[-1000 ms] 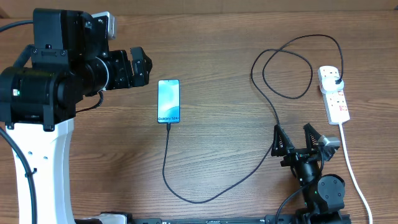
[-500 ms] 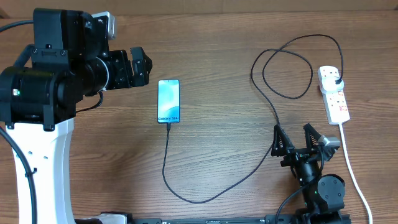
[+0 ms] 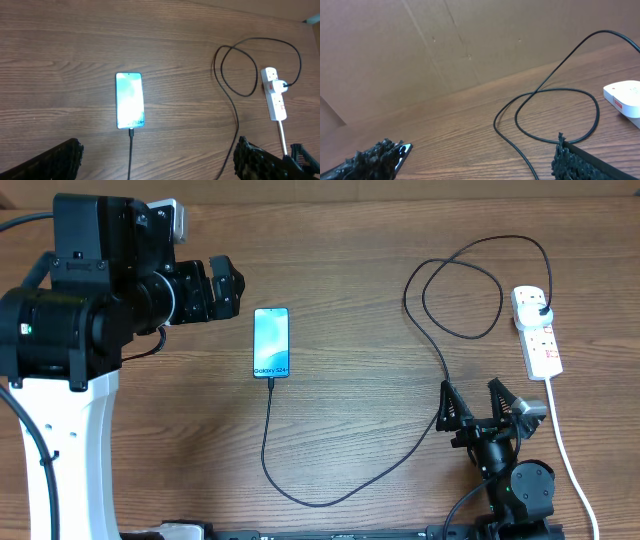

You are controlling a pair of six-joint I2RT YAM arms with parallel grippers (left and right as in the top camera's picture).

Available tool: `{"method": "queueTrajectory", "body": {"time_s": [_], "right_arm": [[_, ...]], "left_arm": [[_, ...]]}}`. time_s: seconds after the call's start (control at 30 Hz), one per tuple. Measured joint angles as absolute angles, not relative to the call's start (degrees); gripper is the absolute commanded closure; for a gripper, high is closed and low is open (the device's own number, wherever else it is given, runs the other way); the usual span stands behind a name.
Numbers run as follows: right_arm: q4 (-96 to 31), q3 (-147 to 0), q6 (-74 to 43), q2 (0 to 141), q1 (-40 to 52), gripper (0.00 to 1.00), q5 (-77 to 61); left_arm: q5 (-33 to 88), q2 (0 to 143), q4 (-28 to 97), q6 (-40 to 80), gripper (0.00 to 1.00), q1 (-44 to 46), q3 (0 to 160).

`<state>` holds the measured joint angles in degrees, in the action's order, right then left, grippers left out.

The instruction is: Plug charger to phone and switch on socket

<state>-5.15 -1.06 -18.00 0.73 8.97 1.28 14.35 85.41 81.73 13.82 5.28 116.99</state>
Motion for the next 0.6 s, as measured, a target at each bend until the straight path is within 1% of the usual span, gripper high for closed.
{"method": "queueTrajectory", "body": {"time_s": [0.17,0.33,0.47,0.6], "right_arm": [[-5.1,-1.1,-18.0,0.7,9.0,0.00,1.3],[-5.1,-1.1,-18.0,0.7,9.0,0.00,1.3],[-5.1,-1.1,-18.0,0.7,9.0,0.00,1.3],[-5.1,-1.1,-18.0,0.7,9.0,0.00,1.3]], "left_arm": [[14.3,82.1,82.2,13.8,0.00,5.3,116.5],[14.3,73.9,82.4,13.8,0.00,5.3,112.7],[14.4,66.2,82.2,13.8,0.00,4.7,105.6],[13.9,60.2,80.7,13.8,0.00,1.6,97.3]]}}
